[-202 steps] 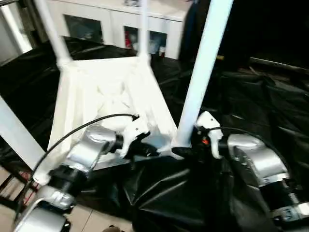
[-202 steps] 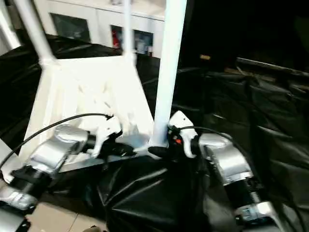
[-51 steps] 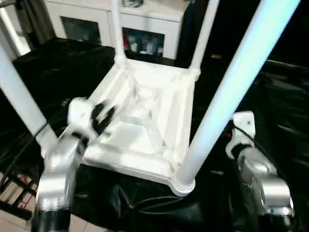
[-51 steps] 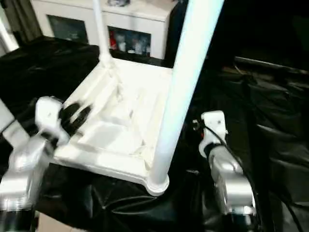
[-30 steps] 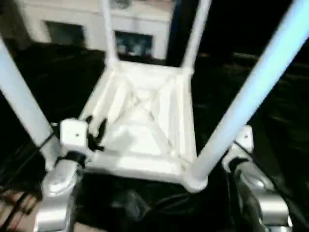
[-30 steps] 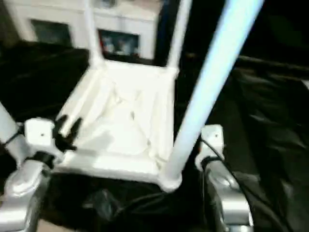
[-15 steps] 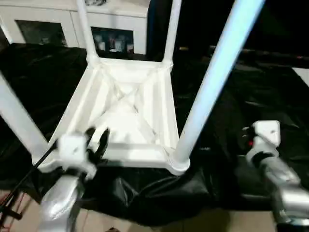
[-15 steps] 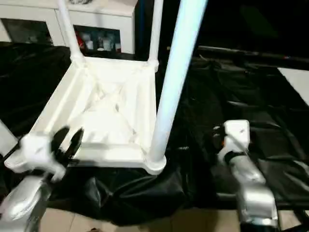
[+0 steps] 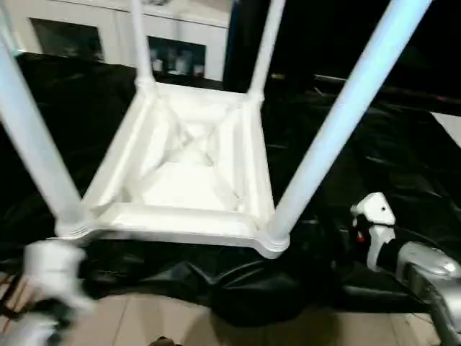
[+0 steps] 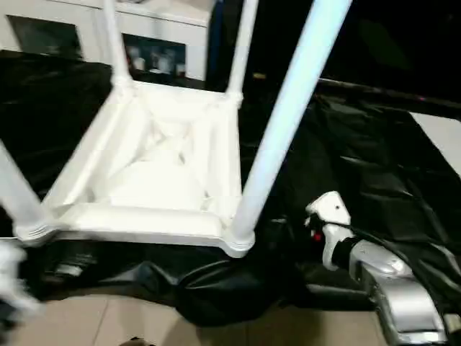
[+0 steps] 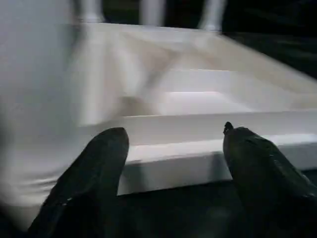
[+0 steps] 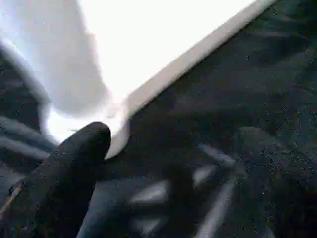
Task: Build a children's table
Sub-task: Flip table
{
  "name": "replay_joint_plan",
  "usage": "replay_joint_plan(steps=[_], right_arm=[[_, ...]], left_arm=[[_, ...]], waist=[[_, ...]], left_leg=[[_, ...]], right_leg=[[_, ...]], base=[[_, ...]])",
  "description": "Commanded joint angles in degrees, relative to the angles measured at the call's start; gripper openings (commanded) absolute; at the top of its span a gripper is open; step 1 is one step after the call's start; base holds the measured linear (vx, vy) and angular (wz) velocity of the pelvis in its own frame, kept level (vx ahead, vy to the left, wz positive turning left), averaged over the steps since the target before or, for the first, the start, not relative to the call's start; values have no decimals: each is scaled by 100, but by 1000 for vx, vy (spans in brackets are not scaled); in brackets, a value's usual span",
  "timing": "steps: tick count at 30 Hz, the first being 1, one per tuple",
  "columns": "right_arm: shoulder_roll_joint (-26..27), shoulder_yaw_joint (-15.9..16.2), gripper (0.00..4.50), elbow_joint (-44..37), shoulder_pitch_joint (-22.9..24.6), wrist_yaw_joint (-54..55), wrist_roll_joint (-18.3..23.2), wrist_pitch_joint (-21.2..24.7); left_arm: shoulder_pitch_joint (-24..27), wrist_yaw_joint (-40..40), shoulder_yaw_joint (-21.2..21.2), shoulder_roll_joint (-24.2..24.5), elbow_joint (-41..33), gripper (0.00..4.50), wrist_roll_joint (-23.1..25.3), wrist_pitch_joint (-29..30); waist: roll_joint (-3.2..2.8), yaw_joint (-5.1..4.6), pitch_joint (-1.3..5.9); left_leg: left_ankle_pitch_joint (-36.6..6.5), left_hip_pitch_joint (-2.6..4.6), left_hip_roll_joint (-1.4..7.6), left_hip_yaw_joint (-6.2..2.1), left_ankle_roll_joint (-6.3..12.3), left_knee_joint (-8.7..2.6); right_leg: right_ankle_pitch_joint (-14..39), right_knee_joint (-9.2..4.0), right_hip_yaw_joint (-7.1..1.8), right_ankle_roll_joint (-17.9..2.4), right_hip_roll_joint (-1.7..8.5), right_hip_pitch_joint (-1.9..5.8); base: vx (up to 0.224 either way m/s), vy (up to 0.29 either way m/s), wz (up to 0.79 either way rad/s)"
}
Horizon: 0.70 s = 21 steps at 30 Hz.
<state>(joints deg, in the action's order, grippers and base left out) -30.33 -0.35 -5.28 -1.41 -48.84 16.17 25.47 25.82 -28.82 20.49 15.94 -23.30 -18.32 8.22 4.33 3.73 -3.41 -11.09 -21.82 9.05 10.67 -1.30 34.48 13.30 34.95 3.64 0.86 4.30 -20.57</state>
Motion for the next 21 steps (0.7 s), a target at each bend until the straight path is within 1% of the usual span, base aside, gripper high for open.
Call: replay_joint_plan(steps=[1, 2, 3, 4, 5, 6, 7, 8, 9, 10, 11, 12, 13, 14, 15, 17, 18, 19, 20, 21], right_arm=[[-79, 100, 450, -113, 38, -176, 93, 38], [-111, 159, 450, -156, 70, -278, 120, 40], [-129, 244, 450, -155, 47, -394, 136, 55], [-172, 348, 450, -179, 76, -484, 108, 49], [-213, 421, 450, -189, 91, -544, 99, 45], [-236, 475, 450, -261, 181, -567, 104, 27], [-228, 504, 450, -314, 227, -568, 126, 40], [-204, 514, 450, -355, 250, -569, 161, 65], [-152, 534, 450, -392, 258, -546, 174, 68], [-108, 545, 450, -416, 259, -522, 181, 76], [-40, 581, 450, -450, 256, -504, 200, 80], [-13, 595, 450, -460, 252, -496, 207, 82], [33, 617, 450, -468, 241, -482, 215, 94], [79, 654, 450, -485, 244, -495, 237, 105], [79, 654, 450, -485, 244, -495, 237, 105], [124, 716, 450, -479, 227, -489, 242, 91], [243, 725, 450, -455, 175, -453, 322, 93], [327, 708, 450, -433, 127, -387, 358, 93], [385, 692, 450, -419, 94, -340, 383, 96], [432, 693, 450, -396, 50, -284, 361, 65]], left_arm=[[33, 97, -29, 1, -89, 381, -38, 64], [61, 118, 16, 12, -135, 381, -67, 122], [25, 154, 76, 49, -130, 390, -73, 226], [18, 164, 127, 48, -163, 401, -103, 246], [12, 184, 157, 50, -183, 413, -122, 258], [81, 206, 185, 49, -276, 419, -130, 286], [128, 227, 206, 61, -348, 422, -165, 341], [152, 253, 217, 81, -385, 425, -160, 382], [156, 268, 250, 80, -417, 433, -206, 390], [151, 274, 281, 72, -441, 443, -297, 396], [102, 346, 357, 59, -440, 443, -330, 349], [82, 361, 389, 53, -438, 443, -361, 325], [56, 381, 438, 40, -442, 443, -433, 304], [90, 326, 480, 29, -450, 443, -521, 239], [90, 326, 480, 29, -450, 443, -521, 239], [158, 244, 532, 22, -469, 443, -603, 204], [288, 143, 581, -28, -464, 443, -721, 163], [335, 195, 641, -71, -432, 443, -695, 96], [361, 242, 685, -100, -407, 443, -670, 45], [352, 318, 756, -127, -365, 443, -649, -6]], waist=[[-108, 36, 87], [-103, 42, 89], [-139, 56, 55], [-174, 77, 34], [-155, 74, 30], [-187, 114, 12], [-214, 133, 20], [-198, 155, 17], [-241, 175, -7], [-205, 162, -6], [-237, 173, -31], [-224, 170, -36], [-244, 176, -35], [-250, 179, -44], [-275, 183, -45], [-293, 181, -57], [-298, 185, -51], [-288, 173, -58], [-295, 161, -60], [-279, 144, -37]], left_leg=[[-2319, 121, 508, -310, -223, -626], [-2305, 136, 509, -304, -221, -617], [-2359, 148, 507, -293, -233, -619], [-2349, 146, 505, -306, -235, -625], [-2333, 143, 504, -298, -220, -626], [-2244, 136, 511, -304, -193, -634], [-2159, 131, 512, -298, -177, -627], [-1991, 118, 519, -291, -107, -621], [-1929, 113, 514, -293, -53, -627], [-1939, 115, 508, -279, -31, -618], [-2033, 120, 507, -288, -45, -621], [-2015, 114, 503, -286, -32, -615], [-1970, 110, 501, -289, -20, -614], [-1879, 113, 499, -280, 6, -610], [-1791, 102, 499, -277, 21, -610], [-1748, 98, 512, -283, 11, -622], [-1752, 96, 510, -285, 10, -622], [-1755, 80, 511, -285, 10, -631], [-1753, 67, 511, -295, 7, -637], [-1729, 54, 509, -302, -8, -634]], right_leg=[[1695, -549, -352, -709, 488, 3], [1693, -551, -360, -722, 492, -9], [1653, -549, -366, -771, 470, -30], [1606, -539, -366, -790, 477, -31], [1587, -546, -365, -795, 466, -25], [1494, -532, -371, -820, 480, -16], [1362, -522, -373, -833, 476, -5], [1099, -498, -370, -891, 470, 14], [1056, -495, -369, -914, 472, 8], [1097, -505, -369, -921, 468, 13], [1358, -519, -370, -932, 482, -1], [1405, -518, -373, -939, 487, 3], [1432, -518, -374, -949, 496, 6], [1451, -527, -375, -964, 494, 1], [1423, -527, -375, -980, 497, 13], [1350, -513, -373, -986, 485, 14], [1351, -510, -370, -991, 488, 20], [1360, -510, -371, -999, 497, 24], [1365, -503, -366, -997, 497, 32], [1344, -496, -357, -968, 497, 55]], base=[[0, 0, 0], [0, 0, 0], [0, 0, 0], [0, 0, 0], [0, 0, 0], [0, 0, 0], [0, 0, 0], [0, 0, 0], [0, 0, 0], [0, 0, 0], [0, 0, 0], [0, 0, 0], [0, 0, 0], [0, 0, 0], [0, 0, 0], [0, 0, 0], [0, 0, 0], [0, 0, 0], [0, 0, 0], [0, 0, 0]])
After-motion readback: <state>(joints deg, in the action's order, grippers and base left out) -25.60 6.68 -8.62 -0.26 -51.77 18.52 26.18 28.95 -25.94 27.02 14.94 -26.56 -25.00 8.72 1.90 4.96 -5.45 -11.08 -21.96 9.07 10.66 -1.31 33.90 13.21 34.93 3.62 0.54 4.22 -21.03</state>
